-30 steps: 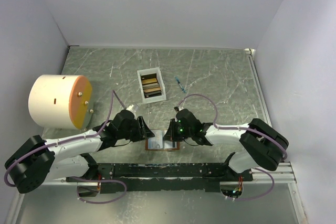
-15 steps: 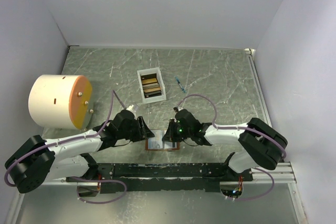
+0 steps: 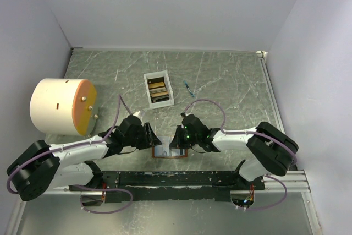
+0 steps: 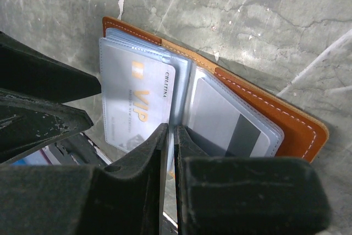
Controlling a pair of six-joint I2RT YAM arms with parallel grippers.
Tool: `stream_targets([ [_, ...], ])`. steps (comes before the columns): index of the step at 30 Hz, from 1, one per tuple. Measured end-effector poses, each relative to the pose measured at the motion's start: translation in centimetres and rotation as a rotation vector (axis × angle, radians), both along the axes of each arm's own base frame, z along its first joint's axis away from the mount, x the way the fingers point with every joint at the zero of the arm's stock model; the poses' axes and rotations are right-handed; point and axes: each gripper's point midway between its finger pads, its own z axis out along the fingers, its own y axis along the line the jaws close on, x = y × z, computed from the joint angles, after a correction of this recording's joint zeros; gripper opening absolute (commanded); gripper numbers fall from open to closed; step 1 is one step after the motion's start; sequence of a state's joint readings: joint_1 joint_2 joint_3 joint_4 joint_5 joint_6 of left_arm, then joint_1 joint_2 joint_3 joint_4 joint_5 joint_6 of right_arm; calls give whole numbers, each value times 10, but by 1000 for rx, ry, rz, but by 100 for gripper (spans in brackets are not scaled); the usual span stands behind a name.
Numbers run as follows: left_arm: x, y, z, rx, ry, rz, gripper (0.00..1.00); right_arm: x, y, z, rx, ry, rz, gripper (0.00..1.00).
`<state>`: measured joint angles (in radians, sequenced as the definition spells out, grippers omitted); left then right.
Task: Put the credit cards into the card holder
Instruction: Insert the credit card into the card holder, then turn over the card slot in the card holder.
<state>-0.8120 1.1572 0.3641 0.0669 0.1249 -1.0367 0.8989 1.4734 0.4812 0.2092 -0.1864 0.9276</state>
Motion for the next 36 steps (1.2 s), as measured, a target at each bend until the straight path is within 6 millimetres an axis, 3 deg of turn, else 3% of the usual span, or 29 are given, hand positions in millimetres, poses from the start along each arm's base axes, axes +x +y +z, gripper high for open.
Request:
stream_targets([
  [36,0,-12,2,-51,8,-37,53,0,3,0,9,3,-6,10],
])
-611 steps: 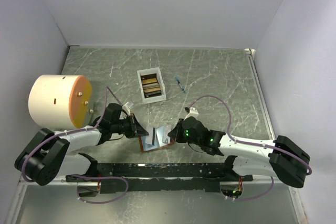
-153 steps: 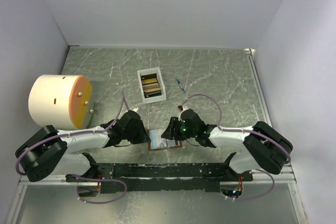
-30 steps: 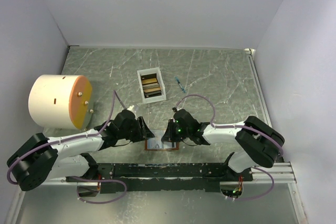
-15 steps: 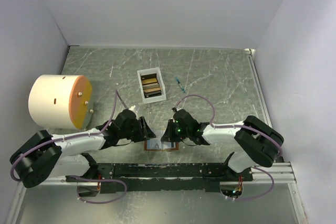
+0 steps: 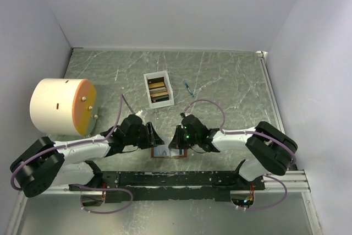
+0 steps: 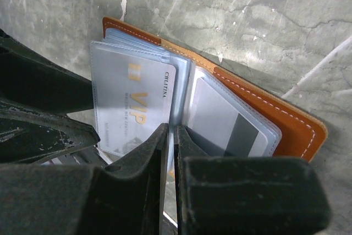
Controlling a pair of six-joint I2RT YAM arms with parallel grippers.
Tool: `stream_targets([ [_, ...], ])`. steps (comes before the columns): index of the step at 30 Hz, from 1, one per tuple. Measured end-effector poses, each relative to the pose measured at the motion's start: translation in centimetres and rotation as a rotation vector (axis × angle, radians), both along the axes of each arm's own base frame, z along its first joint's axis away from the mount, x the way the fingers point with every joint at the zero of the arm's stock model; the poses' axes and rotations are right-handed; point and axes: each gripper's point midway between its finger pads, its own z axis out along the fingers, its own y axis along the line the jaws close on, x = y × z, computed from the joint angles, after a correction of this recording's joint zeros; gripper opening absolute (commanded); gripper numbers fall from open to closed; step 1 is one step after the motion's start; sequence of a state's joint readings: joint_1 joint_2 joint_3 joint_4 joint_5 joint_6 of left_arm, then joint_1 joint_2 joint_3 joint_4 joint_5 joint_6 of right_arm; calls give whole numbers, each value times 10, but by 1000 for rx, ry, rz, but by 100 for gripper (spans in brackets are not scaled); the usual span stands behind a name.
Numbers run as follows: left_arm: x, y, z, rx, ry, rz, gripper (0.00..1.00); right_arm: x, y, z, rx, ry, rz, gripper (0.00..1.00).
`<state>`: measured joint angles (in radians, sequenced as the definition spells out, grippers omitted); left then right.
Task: Put the credit cards into the card holder
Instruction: Turn over the card slot in the card holder.
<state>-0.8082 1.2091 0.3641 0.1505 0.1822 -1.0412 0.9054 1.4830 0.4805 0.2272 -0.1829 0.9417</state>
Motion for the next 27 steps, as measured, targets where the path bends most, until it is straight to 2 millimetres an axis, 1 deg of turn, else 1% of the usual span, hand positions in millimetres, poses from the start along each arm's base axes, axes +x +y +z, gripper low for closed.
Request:
stream_targets([
  [5,-2,-4,4,-25,-1,-20,53,1,-3,4,-4,-17,-7,11],
  [12,-3,-13,15,-72,-11,-55,53,5,-11,22,10,-88,-26,10],
  [19,-1,-24,23,-116,-24,-87,54,12,-25,29,-36,-139,-72,11],
  [22,-1,-31,23,-124,-21,-106,54,16,-32,38,-41,-170,-104,13],
  [27,-1,-45,23,-133,-27,-135,53,22,-45,52,-43,-221,-168,23],
])
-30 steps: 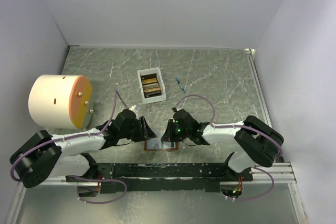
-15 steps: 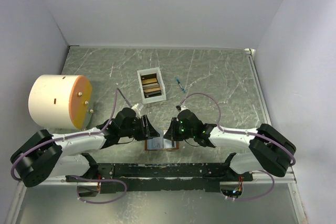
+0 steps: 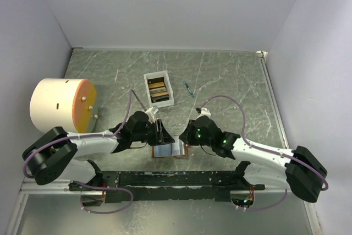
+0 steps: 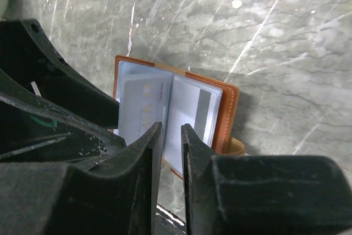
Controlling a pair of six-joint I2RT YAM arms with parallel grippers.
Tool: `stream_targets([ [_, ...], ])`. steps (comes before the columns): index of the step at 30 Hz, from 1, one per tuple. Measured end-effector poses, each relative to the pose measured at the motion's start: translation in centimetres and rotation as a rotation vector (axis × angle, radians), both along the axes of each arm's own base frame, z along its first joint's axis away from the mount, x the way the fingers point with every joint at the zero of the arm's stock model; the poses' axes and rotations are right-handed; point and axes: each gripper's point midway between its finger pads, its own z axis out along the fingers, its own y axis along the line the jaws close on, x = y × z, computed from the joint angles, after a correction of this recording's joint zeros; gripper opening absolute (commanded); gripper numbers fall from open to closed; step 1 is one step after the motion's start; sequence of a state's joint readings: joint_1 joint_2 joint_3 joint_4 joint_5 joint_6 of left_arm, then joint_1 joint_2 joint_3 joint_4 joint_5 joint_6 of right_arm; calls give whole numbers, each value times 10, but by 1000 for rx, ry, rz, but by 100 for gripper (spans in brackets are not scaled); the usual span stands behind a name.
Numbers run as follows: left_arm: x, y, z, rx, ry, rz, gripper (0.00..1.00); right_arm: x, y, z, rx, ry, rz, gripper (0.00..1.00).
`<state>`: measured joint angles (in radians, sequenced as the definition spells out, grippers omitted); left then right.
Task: Put the credit cards into the card holder
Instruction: Turn over the card slot in the card holder.
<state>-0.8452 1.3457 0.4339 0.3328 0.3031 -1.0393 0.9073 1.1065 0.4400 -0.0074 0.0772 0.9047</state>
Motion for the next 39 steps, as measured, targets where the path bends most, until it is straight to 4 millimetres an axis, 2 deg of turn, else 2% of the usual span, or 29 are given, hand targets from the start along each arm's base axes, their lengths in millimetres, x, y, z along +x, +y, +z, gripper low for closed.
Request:
stream_targets([
  [3,-5,-9,2,-11,-10,-28,53,1,-8,5,5,-25,-33,26],
  [8,-4,-13,7,-27,-30,-31,54,3,-16,9,2,-45,-63,28],
  [15,3,-8,19,-13,-87,4,54,1,-18,7,-9,-37,-62,29],
  [19,15,1,30,52,-152,38,54,0,-17,5,-16,-33,-52,30],
  [28,86,11,104,279,-484,98,55,-4,-10,7,5,-32,0,31],
  [31,109,25,106,370,-546,87,56,-6,-5,6,15,-28,26,31],
  [34,143,41,108,499,-618,60,57,-9,-1,-1,7,-6,50,31],
  [39,205,48,136,651,-755,-13,57,-12,3,-4,11,8,74,31],
])
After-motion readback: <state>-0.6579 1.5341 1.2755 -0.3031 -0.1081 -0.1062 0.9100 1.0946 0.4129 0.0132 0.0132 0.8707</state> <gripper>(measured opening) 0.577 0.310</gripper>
